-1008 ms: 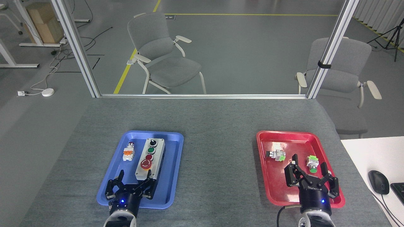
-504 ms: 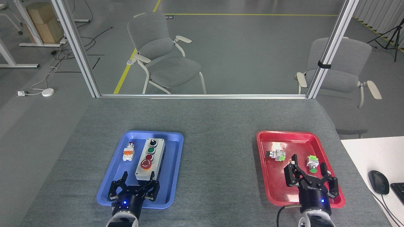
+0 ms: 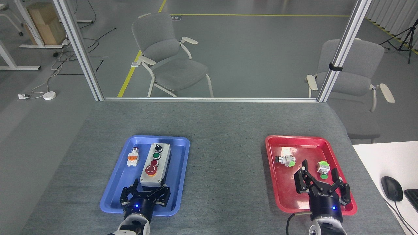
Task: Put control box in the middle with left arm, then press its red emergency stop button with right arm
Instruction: 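Lower the left gripper and grasp the near end of the control box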
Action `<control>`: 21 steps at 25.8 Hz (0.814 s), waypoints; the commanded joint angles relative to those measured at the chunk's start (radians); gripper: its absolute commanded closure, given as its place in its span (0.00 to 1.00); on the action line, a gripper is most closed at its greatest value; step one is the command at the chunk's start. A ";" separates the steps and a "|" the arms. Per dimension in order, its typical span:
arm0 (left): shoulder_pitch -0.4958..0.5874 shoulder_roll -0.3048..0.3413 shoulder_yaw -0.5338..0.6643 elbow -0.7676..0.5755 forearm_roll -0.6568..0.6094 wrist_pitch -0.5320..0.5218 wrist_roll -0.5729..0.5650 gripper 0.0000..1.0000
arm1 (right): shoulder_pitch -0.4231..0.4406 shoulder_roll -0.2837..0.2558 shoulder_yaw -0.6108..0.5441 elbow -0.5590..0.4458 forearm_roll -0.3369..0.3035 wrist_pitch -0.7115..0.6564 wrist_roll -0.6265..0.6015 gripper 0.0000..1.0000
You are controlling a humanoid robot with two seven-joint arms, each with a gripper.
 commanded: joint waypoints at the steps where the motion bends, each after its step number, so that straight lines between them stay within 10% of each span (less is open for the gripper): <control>1: -0.050 -0.001 0.000 0.054 0.001 0.007 0.002 0.01 | 0.000 0.000 0.000 0.000 0.000 0.000 -0.001 0.00; 16: -0.126 -0.010 -0.001 0.158 -0.002 0.003 0.008 0.02 | 0.001 -0.002 0.002 -0.001 0.000 0.000 -0.001 0.00; 21: -0.146 -0.004 -0.003 0.195 -0.009 -0.006 -0.003 0.41 | 0.000 -0.002 0.002 0.000 0.000 0.000 -0.001 0.00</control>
